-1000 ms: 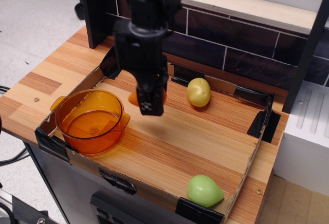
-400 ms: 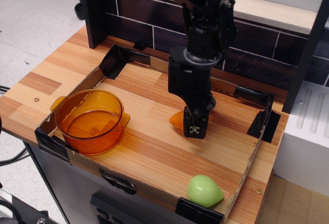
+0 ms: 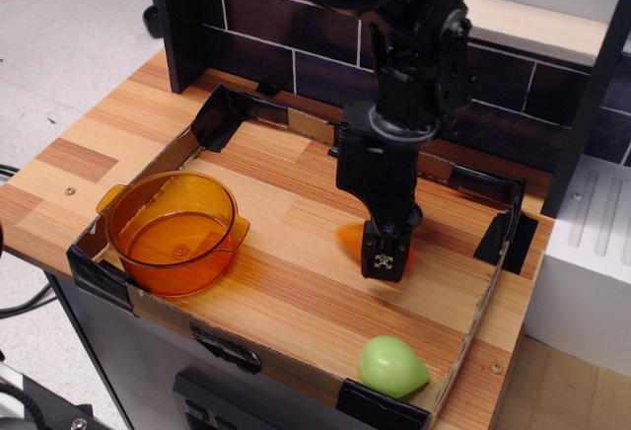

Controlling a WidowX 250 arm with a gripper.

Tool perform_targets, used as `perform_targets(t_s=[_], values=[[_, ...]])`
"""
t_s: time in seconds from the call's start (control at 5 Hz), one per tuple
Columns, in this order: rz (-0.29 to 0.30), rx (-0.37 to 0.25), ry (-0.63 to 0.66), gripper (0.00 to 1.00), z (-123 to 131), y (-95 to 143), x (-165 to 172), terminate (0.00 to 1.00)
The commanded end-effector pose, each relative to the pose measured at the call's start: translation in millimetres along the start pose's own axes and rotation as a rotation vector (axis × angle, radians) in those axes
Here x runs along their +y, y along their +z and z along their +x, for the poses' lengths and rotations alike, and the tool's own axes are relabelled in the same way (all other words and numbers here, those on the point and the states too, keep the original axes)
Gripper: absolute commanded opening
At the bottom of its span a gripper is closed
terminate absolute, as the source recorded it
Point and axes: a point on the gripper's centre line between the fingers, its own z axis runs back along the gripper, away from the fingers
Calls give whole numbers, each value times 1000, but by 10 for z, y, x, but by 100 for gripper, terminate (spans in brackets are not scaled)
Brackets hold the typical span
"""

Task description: Take carrot out of pot

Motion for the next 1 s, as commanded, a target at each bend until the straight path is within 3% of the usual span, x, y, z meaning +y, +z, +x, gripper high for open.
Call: perform_targets(t_s=[0.0, 0.2, 0.6, 0.8], values=[[-36, 16, -1, 100, -21, 144, 5, 0], [-73, 38, 18, 100, -21, 305, -40, 0], [-80, 121, 70, 100, -55, 895, -144, 0], [-105, 132, 99, 100, 0, 1082, -190, 100]])
